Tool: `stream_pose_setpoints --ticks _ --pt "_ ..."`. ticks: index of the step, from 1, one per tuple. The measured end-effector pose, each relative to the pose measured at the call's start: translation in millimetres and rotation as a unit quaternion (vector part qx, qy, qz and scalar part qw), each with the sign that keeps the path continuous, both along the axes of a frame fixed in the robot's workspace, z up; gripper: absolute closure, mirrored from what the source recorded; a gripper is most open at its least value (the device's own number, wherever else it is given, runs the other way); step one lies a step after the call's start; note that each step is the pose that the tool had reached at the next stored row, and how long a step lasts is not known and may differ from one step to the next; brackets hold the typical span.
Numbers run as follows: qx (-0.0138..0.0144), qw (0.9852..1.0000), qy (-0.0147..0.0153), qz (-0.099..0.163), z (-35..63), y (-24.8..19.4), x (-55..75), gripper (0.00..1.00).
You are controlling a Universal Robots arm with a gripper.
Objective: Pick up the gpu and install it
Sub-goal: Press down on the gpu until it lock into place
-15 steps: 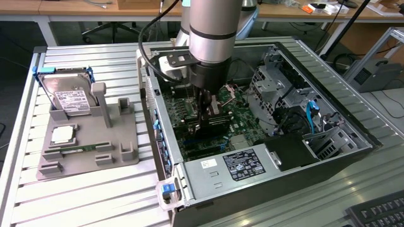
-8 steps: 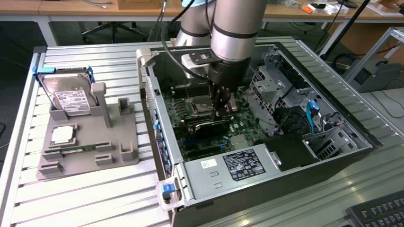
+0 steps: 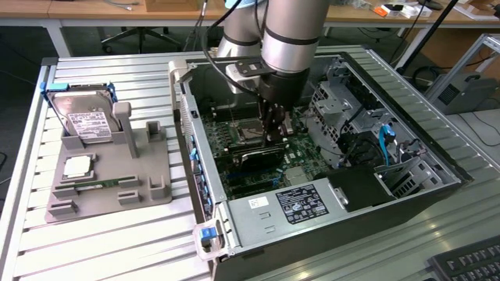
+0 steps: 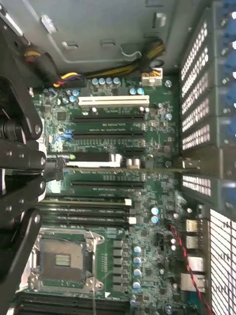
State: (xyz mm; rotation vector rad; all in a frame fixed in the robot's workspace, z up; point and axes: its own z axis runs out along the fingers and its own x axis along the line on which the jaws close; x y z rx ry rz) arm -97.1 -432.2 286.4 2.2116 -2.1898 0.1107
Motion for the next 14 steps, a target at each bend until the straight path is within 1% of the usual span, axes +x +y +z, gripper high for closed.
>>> stream_pose_setpoints --ticks 1,3,4,6,9,14 --pt "0.0 1.0 0.0 0.0 -0.7 1.8 -5.5 0.89" --pt "0.0 1.0 0.0 0.0 -3.8 2.2 -25.5 0.89" --pt "0.0 1.0 0.0001 0.0 -5.0 2.2 -33.0 0.89" --pt "0.0 1.0 0.0001 0.0 -6.8 2.3 -42.6 0.89" --pt "0.0001 1.0 0.0 0.0 -8.7 2.2 -50.3 0.89" --pt "-0.0002 1.0 0.0002 0.0 -10.5 0.9 -51.5 0.89"
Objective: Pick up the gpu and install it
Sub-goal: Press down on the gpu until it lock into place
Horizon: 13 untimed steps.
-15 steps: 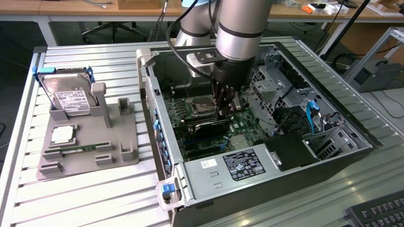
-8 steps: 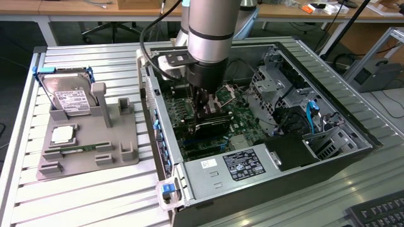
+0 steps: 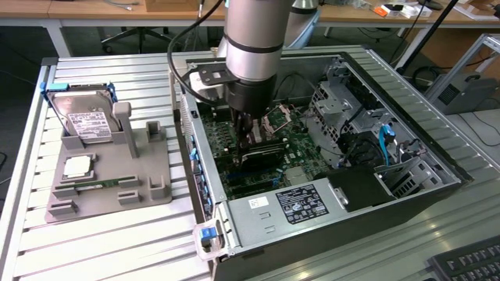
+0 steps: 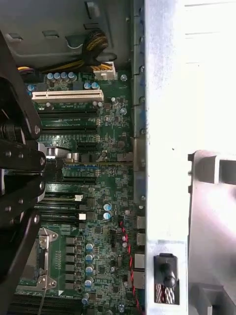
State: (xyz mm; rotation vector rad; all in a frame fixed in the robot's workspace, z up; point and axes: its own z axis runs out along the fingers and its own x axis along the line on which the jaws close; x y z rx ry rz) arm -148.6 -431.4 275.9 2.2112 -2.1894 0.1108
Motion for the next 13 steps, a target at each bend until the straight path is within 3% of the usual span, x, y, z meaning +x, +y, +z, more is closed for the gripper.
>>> stream_pose_setpoints --ticks 7,13 --pt "0.0001 1.0 -0.0001 0.001 -4.0 -3.8 -2.8 0.89" --pt "-0.0006 1.0 0.0001 0.001 -6.9 -3.4 -1.4 0.89"
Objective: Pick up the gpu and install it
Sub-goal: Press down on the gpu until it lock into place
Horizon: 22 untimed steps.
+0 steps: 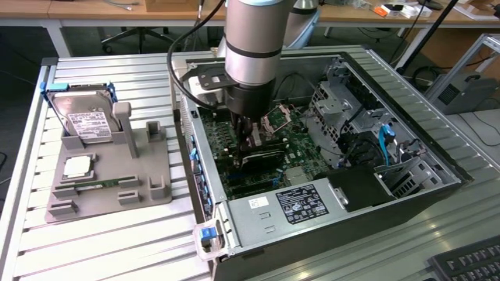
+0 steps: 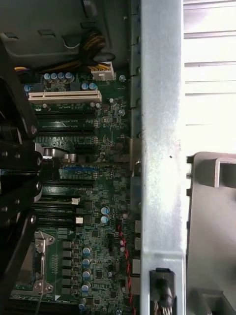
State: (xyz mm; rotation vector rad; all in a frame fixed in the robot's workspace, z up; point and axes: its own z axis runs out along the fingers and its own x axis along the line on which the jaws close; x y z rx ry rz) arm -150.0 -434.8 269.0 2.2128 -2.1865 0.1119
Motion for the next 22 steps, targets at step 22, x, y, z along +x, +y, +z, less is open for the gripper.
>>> stream_pose_setpoints --ticks 22 --pt "0.0003 0.9998 0.0217 0.0 14.6 -0.1 60.9 0.89"
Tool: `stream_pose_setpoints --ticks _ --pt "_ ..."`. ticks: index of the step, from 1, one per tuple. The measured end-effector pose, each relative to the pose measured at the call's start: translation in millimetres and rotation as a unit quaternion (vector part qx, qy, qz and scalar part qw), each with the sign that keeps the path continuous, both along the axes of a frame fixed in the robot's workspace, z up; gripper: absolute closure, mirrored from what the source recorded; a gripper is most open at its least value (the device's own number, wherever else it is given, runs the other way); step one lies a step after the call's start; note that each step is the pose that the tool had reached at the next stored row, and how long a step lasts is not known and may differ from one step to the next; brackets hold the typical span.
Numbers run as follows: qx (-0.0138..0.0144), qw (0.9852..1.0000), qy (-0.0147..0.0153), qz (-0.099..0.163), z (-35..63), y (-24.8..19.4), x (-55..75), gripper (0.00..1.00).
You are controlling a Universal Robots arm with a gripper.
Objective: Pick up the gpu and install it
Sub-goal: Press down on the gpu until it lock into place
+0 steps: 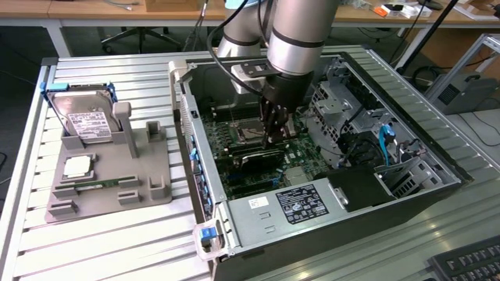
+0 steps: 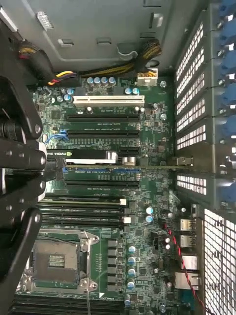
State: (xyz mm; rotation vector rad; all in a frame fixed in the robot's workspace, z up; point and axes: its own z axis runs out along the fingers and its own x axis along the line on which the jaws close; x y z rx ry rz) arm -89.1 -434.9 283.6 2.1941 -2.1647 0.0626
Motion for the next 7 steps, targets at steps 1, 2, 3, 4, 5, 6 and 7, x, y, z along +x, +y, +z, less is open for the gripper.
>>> stream_pose_setpoints --ticks 1,2,3,4,5,6,7 --pt "0.0 1.0 0.0001 0.0 0.0 0.0 0.0 0.89" --pt "0.0 1.0 0.0001 0.0 0.0 0.1 0.0 0.89" --pt "0.0 1.0 0.0001 0.0 0.0 0.1 0.1 0.89" --pt "0.0 1.0 0.0001 0.0 0.0 0.1 0.1 0.89" --pt "0.0 1.0 0.0001 0.0 0.0 0.0 0.1 0.89" --pt "0.0 1.0 0.0001 0.0 0.0 0.1 0.1 0.89" --pt "0.0 1.0 0.0001 0.0 0.0 0.1 0.1 0.89"
